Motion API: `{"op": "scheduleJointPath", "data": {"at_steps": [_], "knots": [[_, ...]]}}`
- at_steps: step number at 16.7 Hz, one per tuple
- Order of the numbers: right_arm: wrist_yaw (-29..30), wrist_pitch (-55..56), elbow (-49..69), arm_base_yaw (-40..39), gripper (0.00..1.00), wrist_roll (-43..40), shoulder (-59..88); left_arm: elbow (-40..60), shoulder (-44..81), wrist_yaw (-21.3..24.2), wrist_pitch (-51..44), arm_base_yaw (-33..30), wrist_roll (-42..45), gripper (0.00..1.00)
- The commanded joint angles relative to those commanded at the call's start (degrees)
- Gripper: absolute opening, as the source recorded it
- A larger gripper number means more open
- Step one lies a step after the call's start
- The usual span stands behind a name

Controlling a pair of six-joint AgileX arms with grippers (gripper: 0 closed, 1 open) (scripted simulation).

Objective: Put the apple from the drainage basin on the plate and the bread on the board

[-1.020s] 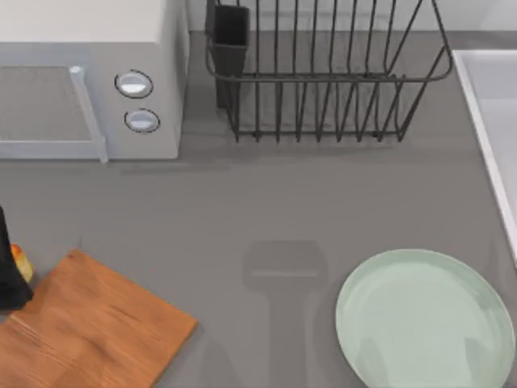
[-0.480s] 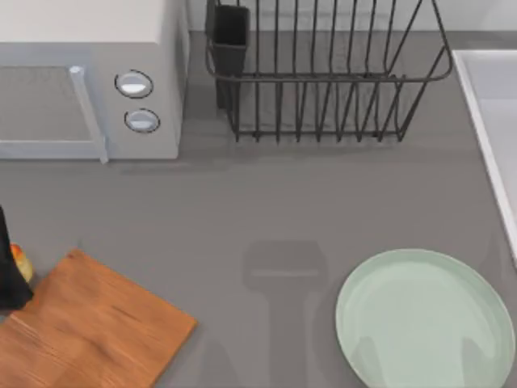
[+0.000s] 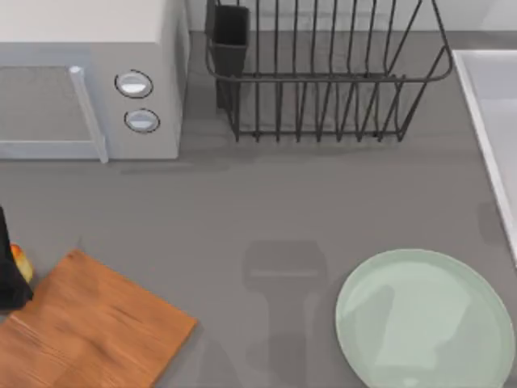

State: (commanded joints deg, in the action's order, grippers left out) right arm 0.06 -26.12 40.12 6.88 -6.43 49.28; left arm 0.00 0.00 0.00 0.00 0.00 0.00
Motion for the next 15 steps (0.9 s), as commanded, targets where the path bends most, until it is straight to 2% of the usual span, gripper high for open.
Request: {"op": "scheduleJointPath", "data": {"at_steps": [9,15], "knots": [[0.1,-25.6,39.7,6.8,1.00,-6.3,53.1,0.0,0.0,0.0,0.0,0.0,0.0,1.00],[0.1,-35.1,54.4,9.3,1.00,-8.6,72.7,0.0,0.0,0.0,0.0,0.0,0.0,1.00]]}}
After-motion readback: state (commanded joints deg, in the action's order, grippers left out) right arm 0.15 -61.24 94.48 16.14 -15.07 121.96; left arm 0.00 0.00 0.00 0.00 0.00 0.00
